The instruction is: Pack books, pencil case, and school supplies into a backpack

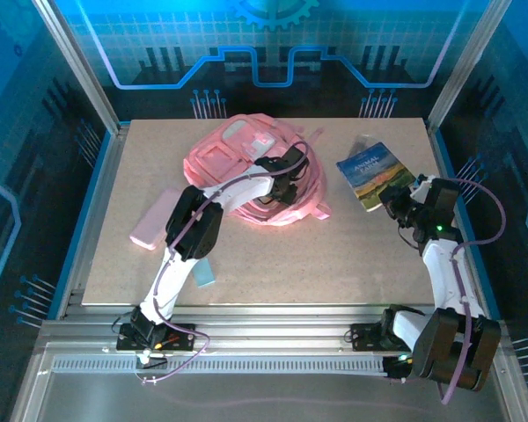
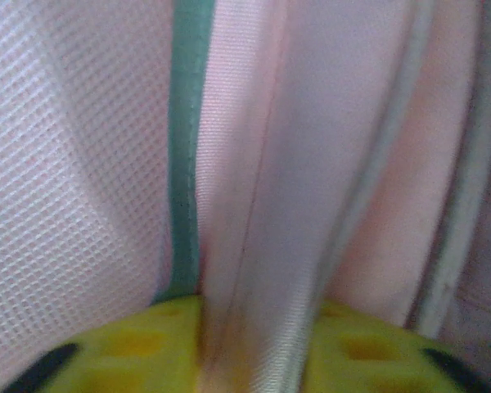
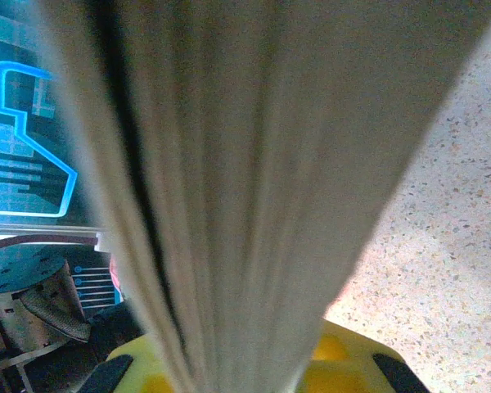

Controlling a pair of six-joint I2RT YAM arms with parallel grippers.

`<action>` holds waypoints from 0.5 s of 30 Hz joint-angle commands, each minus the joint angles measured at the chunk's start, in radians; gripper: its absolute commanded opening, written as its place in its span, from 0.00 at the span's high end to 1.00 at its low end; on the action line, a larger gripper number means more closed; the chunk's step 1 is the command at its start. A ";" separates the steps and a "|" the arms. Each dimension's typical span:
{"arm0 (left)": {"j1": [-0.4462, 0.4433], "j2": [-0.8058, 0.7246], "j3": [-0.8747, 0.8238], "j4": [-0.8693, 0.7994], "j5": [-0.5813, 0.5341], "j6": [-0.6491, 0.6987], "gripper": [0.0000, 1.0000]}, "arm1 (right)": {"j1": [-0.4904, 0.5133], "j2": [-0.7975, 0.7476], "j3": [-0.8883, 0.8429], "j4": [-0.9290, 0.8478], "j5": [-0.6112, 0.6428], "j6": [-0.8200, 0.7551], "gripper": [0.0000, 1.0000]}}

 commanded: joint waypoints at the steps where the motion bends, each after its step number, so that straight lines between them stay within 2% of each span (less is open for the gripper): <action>1: 0.010 0.038 -0.074 -0.088 0.037 -0.018 1.00 | 0.009 -0.042 0.002 0.061 -0.030 -0.001 1.00; 10: 0.063 -0.285 -0.090 -0.036 0.289 -0.091 1.00 | 0.090 0.001 0.036 0.087 -0.033 -0.010 1.00; 15: 0.133 -0.378 -0.040 -0.004 0.425 -0.144 1.00 | 0.160 0.027 0.072 0.090 -0.008 -0.019 1.00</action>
